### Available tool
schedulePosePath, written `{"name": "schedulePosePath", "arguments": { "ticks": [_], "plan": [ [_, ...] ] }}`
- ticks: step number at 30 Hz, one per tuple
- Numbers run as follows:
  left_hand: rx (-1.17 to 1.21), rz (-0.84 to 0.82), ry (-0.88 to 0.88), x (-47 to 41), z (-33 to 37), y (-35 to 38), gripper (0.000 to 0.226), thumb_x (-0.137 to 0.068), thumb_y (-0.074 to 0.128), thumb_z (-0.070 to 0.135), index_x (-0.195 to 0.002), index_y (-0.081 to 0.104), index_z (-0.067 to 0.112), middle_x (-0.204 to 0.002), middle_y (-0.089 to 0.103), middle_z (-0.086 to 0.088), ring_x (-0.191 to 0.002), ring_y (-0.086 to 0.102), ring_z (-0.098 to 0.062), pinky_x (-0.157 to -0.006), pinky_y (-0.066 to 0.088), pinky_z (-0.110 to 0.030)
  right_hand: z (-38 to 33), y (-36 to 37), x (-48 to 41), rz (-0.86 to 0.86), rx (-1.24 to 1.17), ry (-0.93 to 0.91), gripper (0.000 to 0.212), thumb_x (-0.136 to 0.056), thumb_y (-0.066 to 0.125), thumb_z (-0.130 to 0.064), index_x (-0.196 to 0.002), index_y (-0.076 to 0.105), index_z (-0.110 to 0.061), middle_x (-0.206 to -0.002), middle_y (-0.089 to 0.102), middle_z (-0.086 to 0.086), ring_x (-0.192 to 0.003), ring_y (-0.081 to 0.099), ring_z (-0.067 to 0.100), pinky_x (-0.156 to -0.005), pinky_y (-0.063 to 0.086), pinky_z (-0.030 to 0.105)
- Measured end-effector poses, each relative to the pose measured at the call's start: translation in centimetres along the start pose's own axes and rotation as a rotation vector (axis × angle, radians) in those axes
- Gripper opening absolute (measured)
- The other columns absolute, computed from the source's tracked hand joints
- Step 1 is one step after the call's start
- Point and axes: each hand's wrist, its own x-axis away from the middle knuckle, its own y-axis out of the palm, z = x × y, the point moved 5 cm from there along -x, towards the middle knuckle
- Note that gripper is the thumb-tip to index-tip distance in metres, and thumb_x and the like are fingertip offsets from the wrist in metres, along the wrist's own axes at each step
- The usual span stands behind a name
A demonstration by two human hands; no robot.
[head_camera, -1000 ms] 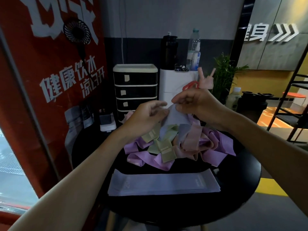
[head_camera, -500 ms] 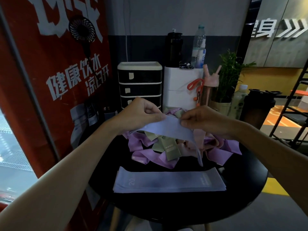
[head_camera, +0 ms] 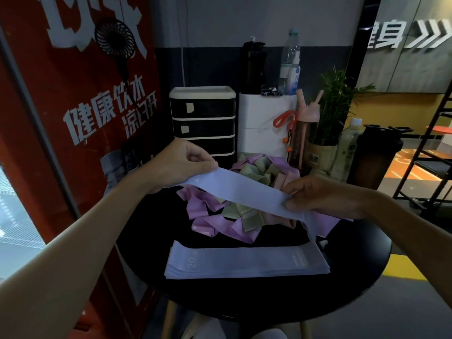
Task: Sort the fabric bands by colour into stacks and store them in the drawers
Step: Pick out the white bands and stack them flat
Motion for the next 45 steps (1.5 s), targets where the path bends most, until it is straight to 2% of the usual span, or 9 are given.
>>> {"name": "schedulePosePath", "arguments": {
  "ticks": [4,8,10,16,19,33,38,42,45],
  "plan": [
    [-0.01,-0.026,0.021,1.0,-1.0,-0.1,0.005,-0.087,0.072,0.013,-0.09,0.076,0.011,-0.083,0.076,-0.003,-0.076,0.066,0.0,-0.066,0.049,-0.01,1.3,-1.2,1.1,0.002,0.017,0.017,0.038,-0.077,0.079,-0.021,-0.111,0.068,-0.006,-0.116,0.07,0.011,-0.1,0.068,0.019,-0.082,0.053,0.024],
    [-0.038,-0.151,0.015,2.2,-2.8,-0.2,0.012,-0.087,0.071,0.014,-0.099,0.074,0.015,-0.093,0.076,-0.006,-0.091,0.071,-0.018,-0.083,0.053,-0.027,3.0,-2.0,1.9,0.033,-0.067,0.025,0.063,-0.065,0.087,-0.038,-0.115,0.067,-0.005,-0.119,0.068,0.013,-0.109,0.065,0.027,-0.093,0.052,0.037],
    [-0.06,-0.208,-0.012,3.0,-3.7,0.0,0.017,-0.082,0.074,0.025,-0.099,0.075,0.02,-0.096,0.073,-0.018,-0.095,0.07,-0.029,-0.088,0.054,-0.038,3.6,-1.7,2.5,0.043,-0.115,0.031,0.051,-0.073,0.084,-0.028,-0.113,0.067,-0.002,-0.115,0.069,0.015,-0.104,0.067,0.025,-0.089,0.053,0.035],
    [-0.007,-0.125,-0.069,5.2,-5.9,1.1,0.016,-0.072,0.077,0.032,-0.082,0.074,0.02,-0.081,0.076,-0.005,-0.075,0.071,-0.014,-0.071,0.052,-0.018,5.9,-0.3,3.4,0.203,0.011,0.064,0.014,-0.084,0.072,-0.015,-0.096,0.075,-0.019,-0.107,0.071,0.005,-0.096,0.067,0.013,-0.078,0.052,0.023],
    [-0.028,-0.137,-0.105,6.2,-7.2,1.7,0.008,-0.079,0.078,0.022,-0.085,0.076,0.018,-0.086,0.076,-0.006,-0.086,0.072,-0.023,-0.079,0.054,-0.027,6.6,0.5,3.8,0.255,0.114,0.051,0.014,-0.087,0.07,-0.015,-0.097,0.075,-0.023,-0.105,0.071,-0.005,-0.099,0.066,0.009,-0.08,0.054,0.023],
    [-0.241,-0.184,-0.097,7.9,-9.8,4.5,0.009,-0.086,0.076,0.012,-0.085,0.076,0.021,-0.085,0.073,0.018,-0.082,0.068,0.002,-0.071,0.049,-0.013,9.0,2.6,3.6,0.216,0.607,-0.012,0.022,-0.09,0.066,-0.031,-0.111,0.066,-0.031,-0.11,0.064,-0.012,-0.093,0.061,-0.002,-0.077,0.05,0.012],
    [-0.552,-0.23,-0.092,8.4,-9.3,4.3,0.013,-0.079,0.075,0.052,-0.083,0.07,0.04,-0.093,0.057,0.017,-0.085,0.058,0.0,-0.072,0.047,-0.023,8.6,2.6,3.8,0.277,0.687,-0.082,0.036,-0.083,0.072,-0.038,-0.117,0.065,-0.032,-0.11,0.053,-0.017,-0.1,0.054,-0.002,-0.084,0.046,0.015],
    [-0.673,-0.288,-0.037,8.7,-7.9,5.5,0.046,-0.073,0.067,0.072,-0.11,0.061,0.046,-0.111,0.041,0.031,-0.101,0.044,0.009,-0.088,0.037,-0.024,8.9,2.7,3.9,0.178,0.588,-0.093,0.061,-0.064,0.07,-0.071,-0.12,0.053,-0.052,-0.125,0.041,-0.026,-0.122,0.038,-0.002,-0.101,0.038,0.025],
    [-0.638,-0.356,0.056,8.9,-7.4,7.9,0.07,-0.068,0.06,0.08,-0.129,0.05,0.048,-0.13,0.04,0.035,-0.124,0.036,0.009,-0.104,0.026,-0.025,9.5,3.7,4.0,0.034,0.565,-0.054,0.067,-0.061,0.072,-0.072,-0.122,0.05,-0.054,-0.133,0.034,-0.031,-0.129,0.029,-0.007,-0.104,0.036,0.023]
  ]
}}
